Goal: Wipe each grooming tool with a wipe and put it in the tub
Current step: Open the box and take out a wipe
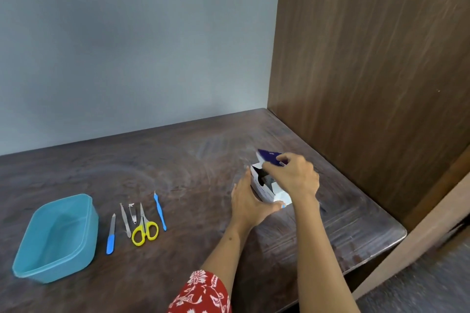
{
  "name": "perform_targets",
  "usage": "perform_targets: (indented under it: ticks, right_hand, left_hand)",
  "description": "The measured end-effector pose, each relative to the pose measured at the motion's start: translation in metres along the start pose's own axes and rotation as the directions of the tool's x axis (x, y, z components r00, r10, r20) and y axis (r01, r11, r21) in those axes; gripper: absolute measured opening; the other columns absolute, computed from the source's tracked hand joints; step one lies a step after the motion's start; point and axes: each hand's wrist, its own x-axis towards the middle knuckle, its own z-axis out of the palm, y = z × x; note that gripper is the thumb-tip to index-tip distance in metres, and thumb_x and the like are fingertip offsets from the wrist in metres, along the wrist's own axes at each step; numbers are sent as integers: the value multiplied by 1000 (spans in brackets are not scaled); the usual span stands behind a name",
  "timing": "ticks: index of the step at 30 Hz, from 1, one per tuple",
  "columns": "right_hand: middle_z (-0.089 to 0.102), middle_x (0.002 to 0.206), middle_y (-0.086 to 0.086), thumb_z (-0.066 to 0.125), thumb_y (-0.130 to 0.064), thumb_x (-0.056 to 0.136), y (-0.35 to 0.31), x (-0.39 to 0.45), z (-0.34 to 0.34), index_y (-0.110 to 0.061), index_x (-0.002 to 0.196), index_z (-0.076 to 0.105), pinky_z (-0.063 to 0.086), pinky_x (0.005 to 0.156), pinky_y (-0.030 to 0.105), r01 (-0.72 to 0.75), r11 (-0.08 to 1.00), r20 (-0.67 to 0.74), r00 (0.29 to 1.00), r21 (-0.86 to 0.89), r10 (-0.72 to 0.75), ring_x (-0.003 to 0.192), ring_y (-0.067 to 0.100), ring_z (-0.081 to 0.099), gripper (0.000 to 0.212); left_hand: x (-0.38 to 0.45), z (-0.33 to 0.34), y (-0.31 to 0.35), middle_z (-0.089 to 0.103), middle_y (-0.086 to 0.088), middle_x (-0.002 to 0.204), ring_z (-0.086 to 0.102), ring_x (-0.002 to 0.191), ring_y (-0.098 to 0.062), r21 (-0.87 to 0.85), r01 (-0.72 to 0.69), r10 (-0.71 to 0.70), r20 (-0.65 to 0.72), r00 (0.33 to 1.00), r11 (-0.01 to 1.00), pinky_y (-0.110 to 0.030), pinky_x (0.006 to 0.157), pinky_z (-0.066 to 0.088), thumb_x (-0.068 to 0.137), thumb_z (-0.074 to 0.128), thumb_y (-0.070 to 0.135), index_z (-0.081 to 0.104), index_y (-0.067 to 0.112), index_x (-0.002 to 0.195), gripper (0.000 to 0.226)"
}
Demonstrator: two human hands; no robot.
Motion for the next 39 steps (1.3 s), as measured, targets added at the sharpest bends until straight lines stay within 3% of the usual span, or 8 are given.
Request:
perform_targets:
  ticks: [5,11,17,22,26,29,33,39]
  right_hand:
    - [68,106,-7,69,-52,72,-2,14,-24,-25,110,61,48,83,37,17,948,-231,971,318,60,98,21,62,47]
    - [69,92,7,67,-29,84,16,46,-37,-12,93,61,49,78,43,84,991,-563,827,106,-10,85,31,64,20]
    - [63,114,18,54,-24,93,57,59,-15,-7,113,63,37,96,46,-223,970,-249,949,-95,194,109,37,55,28]
    - [60,115,19,54,-19,90,62,50,-9,-3,116,59,44,93,46,-329,939,5,944,-96,331,107,39,55,30]
    - [58,118,20,55,-17,88,37,47,-18,-4,119,59,38,90,44,-179,958,-339,936,-223,96,110,37,48,34]
    - [68,90,18,54,4,77,4,32,-18,-2,99,71,38,69,36,82,961,-493,845,-266,-209,86,35,55,28]
    - [64,103,13,54,-3,86,-26,17,-9,-3,105,63,42,66,31,84,910,-84,988,-406,-128,97,33,61,21]
    - [62,113,10,61,-10,86,-23,16,18,-8,112,57,40,68,30,147,829,229,973,-540,-24,103,28,59,27]
  left_hand:
    - [-5,0,-1,53,20,126,51,118,-6,23,-20,20,-16,1000,1000,-42,105,40,49,79,53,32,31,138,104]
    - [-6,0,-4,50,11,136,46,125,-7,3,-9,9,-14,1000,1000,-35,105,41,53,78,52,27,27,143,107]
    - [-4,3,-10,49,13,136,46,125,-8,-2,23,-23,-14,1000,1000,-40,103,44,48,76,65,30,30,141,110]
    - [-1,7,-16,49,13,137,46,125,-8,3,22,-22,-18,1000,1000,-39,103,44,46,75,68,30,29,141,112]
    - [0,8,-18,52,15,132,50,121,-8,-13,7,-7,-20,1000,1000,-38,100,47,47,76,62,34,29,138,106]
    - [0,8,-19,54,16,129,51,118,-6,-18,1,-1,-25,1000,1000,-36,100,47,48,77,59,35,29,137,103]
    - [0,9,-16,53,14,131,48,122,-6,-7,22,-23,-23,999,1000,-35,105,42,46,77,59,32,29,139,108]
    - [-1,8,-14,55,12,129,50,120,-9,9,46,-45,-18,999,999,-37,101,45,47,74,62,37,26,136,103]
